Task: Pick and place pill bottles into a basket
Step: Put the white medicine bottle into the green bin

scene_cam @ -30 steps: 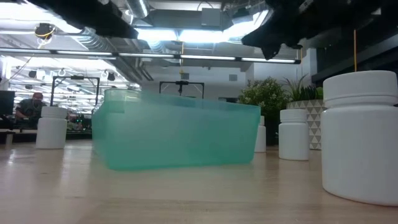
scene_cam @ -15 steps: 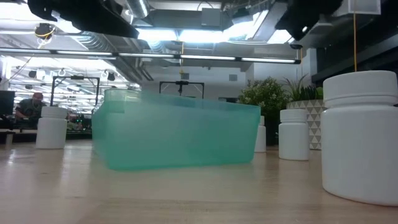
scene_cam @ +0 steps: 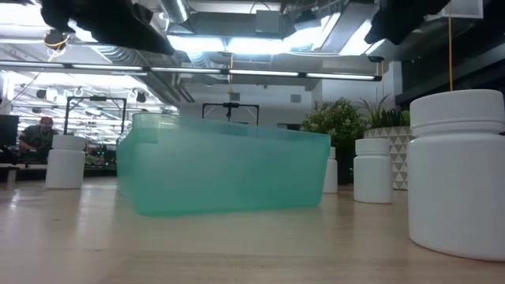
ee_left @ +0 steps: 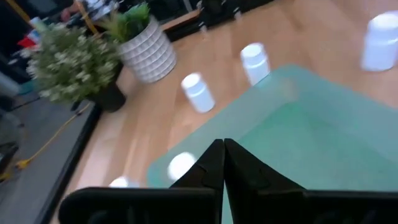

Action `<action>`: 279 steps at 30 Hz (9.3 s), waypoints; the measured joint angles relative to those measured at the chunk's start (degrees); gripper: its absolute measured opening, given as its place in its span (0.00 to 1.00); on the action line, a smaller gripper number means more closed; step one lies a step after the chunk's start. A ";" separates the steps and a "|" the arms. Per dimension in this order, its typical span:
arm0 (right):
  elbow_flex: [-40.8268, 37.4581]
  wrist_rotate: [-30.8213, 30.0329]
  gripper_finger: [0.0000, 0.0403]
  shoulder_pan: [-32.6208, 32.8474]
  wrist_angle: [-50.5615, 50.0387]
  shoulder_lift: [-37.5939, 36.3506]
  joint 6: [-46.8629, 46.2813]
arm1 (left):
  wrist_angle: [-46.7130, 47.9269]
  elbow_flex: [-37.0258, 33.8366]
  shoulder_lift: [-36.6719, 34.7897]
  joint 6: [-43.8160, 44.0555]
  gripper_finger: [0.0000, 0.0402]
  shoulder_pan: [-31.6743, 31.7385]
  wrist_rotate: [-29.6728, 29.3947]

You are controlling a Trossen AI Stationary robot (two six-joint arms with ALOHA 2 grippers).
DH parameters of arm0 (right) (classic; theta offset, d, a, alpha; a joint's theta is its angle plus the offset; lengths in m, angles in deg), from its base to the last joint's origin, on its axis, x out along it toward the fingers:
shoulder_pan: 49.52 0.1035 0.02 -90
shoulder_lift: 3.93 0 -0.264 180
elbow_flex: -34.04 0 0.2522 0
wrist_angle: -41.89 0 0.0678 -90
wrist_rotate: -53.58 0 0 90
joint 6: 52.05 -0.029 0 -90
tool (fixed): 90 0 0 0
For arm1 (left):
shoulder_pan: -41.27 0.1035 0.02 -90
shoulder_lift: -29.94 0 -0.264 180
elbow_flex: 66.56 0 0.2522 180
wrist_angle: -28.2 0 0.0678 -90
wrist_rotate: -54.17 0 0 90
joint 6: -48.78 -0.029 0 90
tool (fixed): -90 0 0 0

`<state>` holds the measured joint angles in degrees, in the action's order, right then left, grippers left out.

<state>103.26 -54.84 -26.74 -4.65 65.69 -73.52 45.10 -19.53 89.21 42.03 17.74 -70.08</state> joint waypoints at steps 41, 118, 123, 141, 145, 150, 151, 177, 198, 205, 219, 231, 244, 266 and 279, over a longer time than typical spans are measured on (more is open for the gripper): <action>-0.11 0.63 0.73 -0.03 -1.47 7.54 -1.22 | 1.86 0.00 -0.02 0.18 0.01 0.07 -6.74; -0.13 2.12 0.37 -2.58 -0.05 16.03 -0.47 | 1.90 0.00 -0.02 1.29 0.02 0.05 -6.57; -0.11 2.05 0.37 -6.96 -0.02 12.26 4.71 | 3.35 0.00 -0.02 1.23 0.01 0.06 -6.75; 0.62 11.05 0.37 -15.55 12.74 9.16 22.32 | 12.96 -0.80 -12.41 5.58 0.01 0.04 -3.69; 4.69 11.19 0.37 -15.55 11.69 10.86 24.10 | 10.81 -4.50 -14.82 5.61 0.00 0.04 -3.87; 10.98 13.99 0.37 -15.85 10.37 15.89 28.81 | 5.74 -10.00 -16.90 5.98 0.01 0.07 -6.04; 12.20 15.52 0.37 -16.14 10.12 17.28 29.75 | 4.45 -10.95 -17.35 5.92 0.00 0.07 -6.24; 53.16 29.57 0.37 -23.55 -9.48 45.01 47.52 | 1.24 -12.61 -20.92 2.91 0.01 0.07 -7.22; 52.85 25.27 0.37 -24.02 -5.06 52.82 51.47 | 1.11 -12.59 -20.90 4.67 0.01 0.07 -6.74; 52.82 24.37 0.37 -24.91 -4.18 54.72 53.33 | 1.14 -12.57 -20.87 4.69 0.01 0.07 -6.69; 52.83 23.89 0.37 -24.97 -4.15 56.70 53.39 | 1.31 -12.55 -20.87 5.00 0.01 0.07 -6.61; 52.83 22.53 0.37 -25.23 -4.02 58.91 53.42 | 1.54 -12.55 -20.87 5.54 0.01 0.07 -6.60; 52.83 22.50 0.37 -25.34 -3.70 60.47 53.33 | 1.61 -12.55 -20.87 5.54 0.01 0.07 -6.61; 52.83 22.43 0.50 -25.82 -3.48 60.57 53.19 | 1.60 -12.55 -20.87 5.55 0.02 0.07 -6.63; 55.26 22.47 0.49 -25.82 -7.70 60.68 53.20 | 1.63 -12.55 -20.87 5.54 0.02 0.07 -6.63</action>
<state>158.52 -32.37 -52.56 -12.35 126.37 -20.32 46.73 -32.07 68.34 47.57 17.80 -76.71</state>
